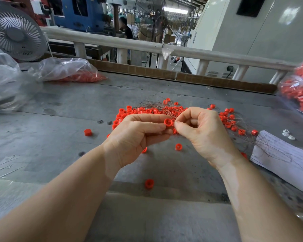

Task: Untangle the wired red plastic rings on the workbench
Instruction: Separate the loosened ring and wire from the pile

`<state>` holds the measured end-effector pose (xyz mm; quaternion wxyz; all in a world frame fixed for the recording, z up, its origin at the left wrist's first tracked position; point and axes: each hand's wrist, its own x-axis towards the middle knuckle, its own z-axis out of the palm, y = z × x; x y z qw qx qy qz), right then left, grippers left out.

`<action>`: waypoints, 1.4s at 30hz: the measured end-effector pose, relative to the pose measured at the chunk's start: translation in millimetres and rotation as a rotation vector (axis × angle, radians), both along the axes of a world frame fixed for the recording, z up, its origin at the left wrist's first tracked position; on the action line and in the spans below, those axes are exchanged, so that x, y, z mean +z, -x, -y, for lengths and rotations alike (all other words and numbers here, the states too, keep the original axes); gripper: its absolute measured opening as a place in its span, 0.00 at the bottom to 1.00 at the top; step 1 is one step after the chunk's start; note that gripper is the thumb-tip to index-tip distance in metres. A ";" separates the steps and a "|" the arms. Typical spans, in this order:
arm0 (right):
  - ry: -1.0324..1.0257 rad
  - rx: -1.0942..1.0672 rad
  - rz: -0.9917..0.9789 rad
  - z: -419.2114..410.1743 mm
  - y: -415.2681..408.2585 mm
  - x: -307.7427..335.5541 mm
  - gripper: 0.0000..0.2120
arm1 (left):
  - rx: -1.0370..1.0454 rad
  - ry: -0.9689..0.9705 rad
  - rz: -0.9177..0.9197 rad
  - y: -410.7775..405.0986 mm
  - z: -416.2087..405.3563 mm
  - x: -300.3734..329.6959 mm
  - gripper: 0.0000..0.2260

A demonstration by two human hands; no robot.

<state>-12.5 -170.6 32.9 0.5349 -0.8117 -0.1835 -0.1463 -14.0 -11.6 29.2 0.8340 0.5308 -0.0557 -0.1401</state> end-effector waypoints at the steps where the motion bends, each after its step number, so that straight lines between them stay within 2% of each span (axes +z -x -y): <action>1: 0.001 0.001 0.001 0.0 0.0 0.0 0.12 | -0.001 -0.002 0.001 -0.2 -0.2 -0.3 0.09; 21: -0.005 -0.010 -0.011 -1.2 -1.0 0.5 0.12 | 0.004 -0.001 0.023 -2.1 -1.7 -0.4 0.09; 37: -0.012 -0.003 0.011 -3.6 0.8 3.3 0.09 | 0.061 -0.059 0.177 -5.3 2.1 -5.6 0.06; 42: 0.033 -0.076 0.047 -2.4 0.4 3.7 0.11 | 0.088 -0.053 0.210 -6.9 2.2 -6.2 0.08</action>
